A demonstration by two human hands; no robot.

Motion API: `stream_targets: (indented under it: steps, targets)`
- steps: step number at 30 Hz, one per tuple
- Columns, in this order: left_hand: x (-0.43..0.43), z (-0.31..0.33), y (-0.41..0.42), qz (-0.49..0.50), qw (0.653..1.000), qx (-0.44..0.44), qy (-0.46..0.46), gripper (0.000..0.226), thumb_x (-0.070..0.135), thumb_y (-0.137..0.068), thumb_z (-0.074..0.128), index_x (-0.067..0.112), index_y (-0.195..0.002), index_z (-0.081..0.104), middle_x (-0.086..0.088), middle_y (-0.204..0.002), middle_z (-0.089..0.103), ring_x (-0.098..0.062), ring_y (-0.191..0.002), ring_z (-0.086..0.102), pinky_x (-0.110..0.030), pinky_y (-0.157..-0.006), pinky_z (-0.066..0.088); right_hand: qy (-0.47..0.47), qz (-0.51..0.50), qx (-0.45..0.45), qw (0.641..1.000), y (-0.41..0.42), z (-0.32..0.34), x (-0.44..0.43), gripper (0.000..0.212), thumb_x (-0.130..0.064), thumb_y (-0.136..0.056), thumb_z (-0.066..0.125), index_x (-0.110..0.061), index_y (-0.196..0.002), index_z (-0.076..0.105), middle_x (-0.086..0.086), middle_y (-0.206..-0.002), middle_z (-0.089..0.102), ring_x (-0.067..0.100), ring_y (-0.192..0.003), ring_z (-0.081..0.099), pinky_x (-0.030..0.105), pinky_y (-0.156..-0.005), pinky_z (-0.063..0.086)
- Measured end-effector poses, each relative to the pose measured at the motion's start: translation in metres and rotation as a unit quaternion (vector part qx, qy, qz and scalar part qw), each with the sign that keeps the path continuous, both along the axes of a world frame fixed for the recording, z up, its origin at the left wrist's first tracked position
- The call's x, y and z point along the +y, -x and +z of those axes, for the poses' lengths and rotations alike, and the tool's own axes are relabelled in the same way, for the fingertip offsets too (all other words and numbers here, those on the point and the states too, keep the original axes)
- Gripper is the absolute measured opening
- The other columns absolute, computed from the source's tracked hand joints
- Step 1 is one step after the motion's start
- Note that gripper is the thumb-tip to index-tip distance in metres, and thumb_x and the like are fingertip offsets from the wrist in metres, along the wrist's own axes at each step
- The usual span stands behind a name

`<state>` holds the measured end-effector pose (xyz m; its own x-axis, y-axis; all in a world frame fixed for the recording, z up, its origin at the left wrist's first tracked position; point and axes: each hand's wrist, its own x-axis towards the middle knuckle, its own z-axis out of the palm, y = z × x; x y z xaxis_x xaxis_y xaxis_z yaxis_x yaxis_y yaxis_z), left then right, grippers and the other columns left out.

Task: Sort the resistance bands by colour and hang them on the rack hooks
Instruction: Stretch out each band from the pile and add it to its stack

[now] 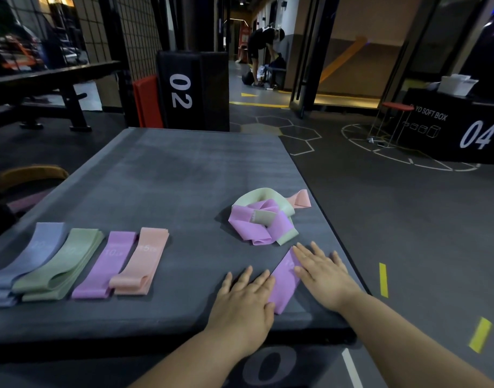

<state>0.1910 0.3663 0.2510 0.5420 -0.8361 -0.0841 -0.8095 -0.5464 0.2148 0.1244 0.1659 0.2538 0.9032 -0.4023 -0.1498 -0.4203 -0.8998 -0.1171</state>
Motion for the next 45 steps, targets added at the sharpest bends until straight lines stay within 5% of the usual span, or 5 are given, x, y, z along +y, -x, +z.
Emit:
stream_targets:
  steps: [5,14,24,29,45]
  targets:
    - [-0.003,0.002,0.001,0.022,0.999,0.016,0.019,0.055,0.036,-0.1,0.027,0.031,-0.153,0.013,0.018,-0.159,0.009,-0.012,-0.148,-0.002,-0.041,-0.119,-0.004,-0.003,-0.006,0.003,1.0,0.001,0.001,0.003,0.056,-0.046,-0.103,0.016,-0.028,-0.155,0.004,-0.015,-0.162,0.002,0.009,-0.149,-0.009,0.046,-0.12,-0.006]
    - [-0.003,-0.006,0.006,0.026,1.0,-0.004,0.015,0.084,0.055,-0.076,-0.013,0.03,-0.153,0.006,0.018,-0.16,0.003,-0.013,-0.148,-0.006,-0.042,-0.117,-0.008,-0.012,-0.017,-0.014,1.0,0.0,-0.001,0.003,0.055,-0.048,-0.103,0.018,-0.031,-0.154,0.008,-0.017,-0.161,0.004,0.01,-0.149,-0.007,0.047,-0.12,-0.005]
    - [-0.004,0.003,0.0,0.074,0.988,0.06,0.122,0.081,0.066,-0.07,0.004,0.036,-0.134,0.044,0.016,-0.148,0.036,-0.013,-0.141,0.026,-0.032,-0.112,0.019,-0.042,-0.128,-0.175,0.975,-0.004,0.006,-0.005,0.035,-0.035,-0.1,0.043,-0.033,-0.133,0.056,-0.01,-0.137,0.052,0.014,-0.132,0.038,0.036,-0.106,0.027]
    - [-0.002,0.01,-0.008,0.145,0.977,0.038,0.152,0.028,0.052,-0.092,0.041,0.03,-0.106,0.049,0.015,-0.108,0.055,-0.011,-0.108,0.047,-0.027,-0.083,0.034,-0.053,-0.185,-0.208,0.959,-0.006,0.011,-0.009,0.02,-0.036,-0.089,0.056,-0.027,-0.097,0.072,-0.006,-0.102,0.067,0.021,-0.102,0.055,0.035,-0.089,0.047]
    - [-0.001,0.019,-0.005,0.154,0.981,0.029,0.116,0.028,0.052,-0.089,0.056,0.031,-0.107,0.054,0.011,-0.111,0.053,-0.014,-0.11,0.05,-0.031,-0.093,0.035,-0.215,-0.211,-0.234,0.924,-0.008,0.019,-0.005,0.013,-0.027,-0.088,0.064,-0.019,-0.085,0.054,-0.007,-0.079,0.061,0.018,-0.079,0.056,0.029,-0.065,0.04]
